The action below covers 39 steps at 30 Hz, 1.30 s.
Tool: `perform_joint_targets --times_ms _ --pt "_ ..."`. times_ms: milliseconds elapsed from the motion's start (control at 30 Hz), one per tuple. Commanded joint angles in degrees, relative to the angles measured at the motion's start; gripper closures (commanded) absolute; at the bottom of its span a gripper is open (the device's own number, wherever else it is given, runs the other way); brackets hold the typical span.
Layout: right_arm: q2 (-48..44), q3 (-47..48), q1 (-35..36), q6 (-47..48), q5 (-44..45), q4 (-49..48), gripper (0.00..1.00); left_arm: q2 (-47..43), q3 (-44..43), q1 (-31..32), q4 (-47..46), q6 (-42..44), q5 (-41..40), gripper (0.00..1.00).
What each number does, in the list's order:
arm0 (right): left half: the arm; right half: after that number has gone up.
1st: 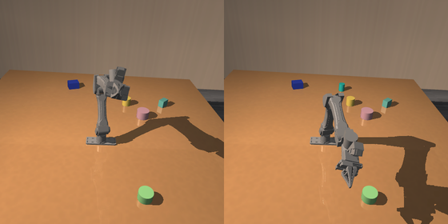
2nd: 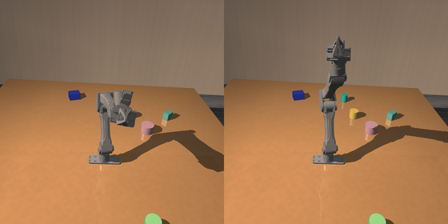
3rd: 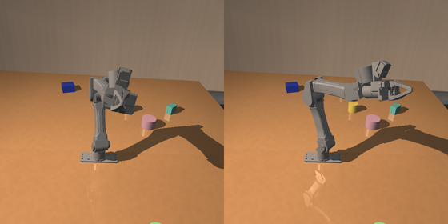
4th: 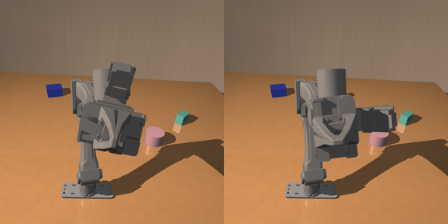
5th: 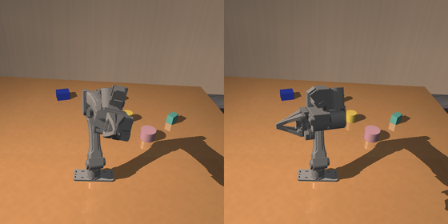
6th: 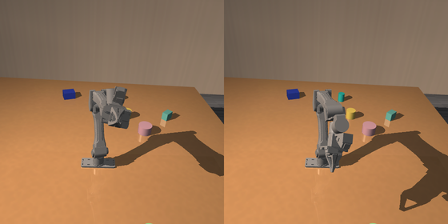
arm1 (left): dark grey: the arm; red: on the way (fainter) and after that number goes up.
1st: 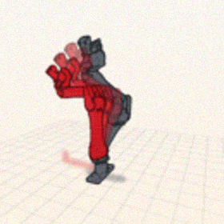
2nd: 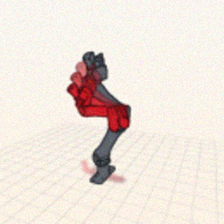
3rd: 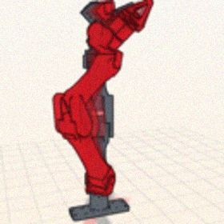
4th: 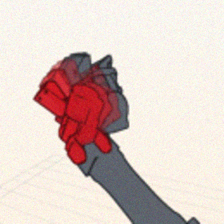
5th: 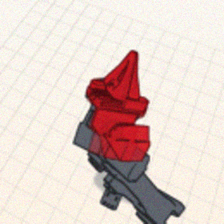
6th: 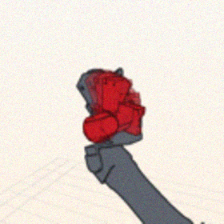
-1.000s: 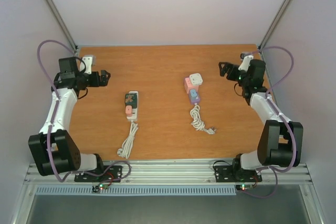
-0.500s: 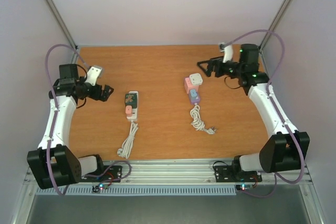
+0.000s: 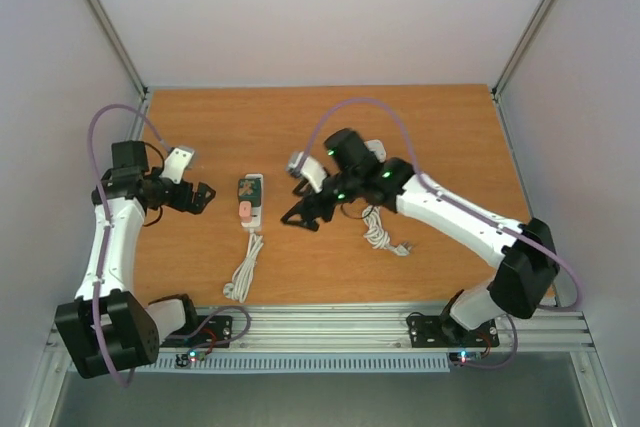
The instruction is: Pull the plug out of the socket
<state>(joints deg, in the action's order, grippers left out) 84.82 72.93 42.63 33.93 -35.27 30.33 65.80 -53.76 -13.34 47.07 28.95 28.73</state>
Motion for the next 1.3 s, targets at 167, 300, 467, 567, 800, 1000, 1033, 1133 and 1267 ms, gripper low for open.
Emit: perform_joint_targets --times_ms 167,300,467,567,800,1000,1033,1133,1267 --pt "11.3 7.6 17.7 1.4 11.3 0.7 0.20 -1.5 0.5 -2.8 -2.8 -5.9 -0.1 0.00" --pt "16.5 10.0 22.3 0.3 16.2 -1.5 0.26 -1.9 0.9 -3.9 -3.8 -7.4 0.0 0.00" --pt "22.2 13.2 24.3 -1.2 16.6 -3.2 0.30 -1.4 0.9 -4.1 -4.4 -8.9 -0.7 0.00" --pt "26.0 15.6 25.7 -3.0 17.6 -4.3 0.32 -0.4 1.1 -4.1 -5.0 -9.9 -1.9 0.00" --pt "34.0 20.4 27.4 -6.6 21.4 -6.9 0.36 0.2 1.0 -4.2 -6.2 -11.3 -3.0 0.00" --pt "38.5 22.5 27.8 -8.3 22.8 -6.5 0.37 0.6 0.7 -4.2 -6.5 -11.5 -3.8 0.00" --pt "38.9 22.4 27.8 -8.3 22.9 -6.2 0.37 0.6 0.7 -4.2 -6.5 -11.5 -4.0 0.00" --pt "39.3 20.5 27.8 -8.7 23.4 -5.9 0.37 0.6 0.5 -4.2 -6.3 -11.4 -4.2 0.00" --pt "38.6 16.8 27.7 -8.3 24.2 -5.6 0.37 0.0 0.5 -4.2 -6.2 -11.0 -4.2 0.00"
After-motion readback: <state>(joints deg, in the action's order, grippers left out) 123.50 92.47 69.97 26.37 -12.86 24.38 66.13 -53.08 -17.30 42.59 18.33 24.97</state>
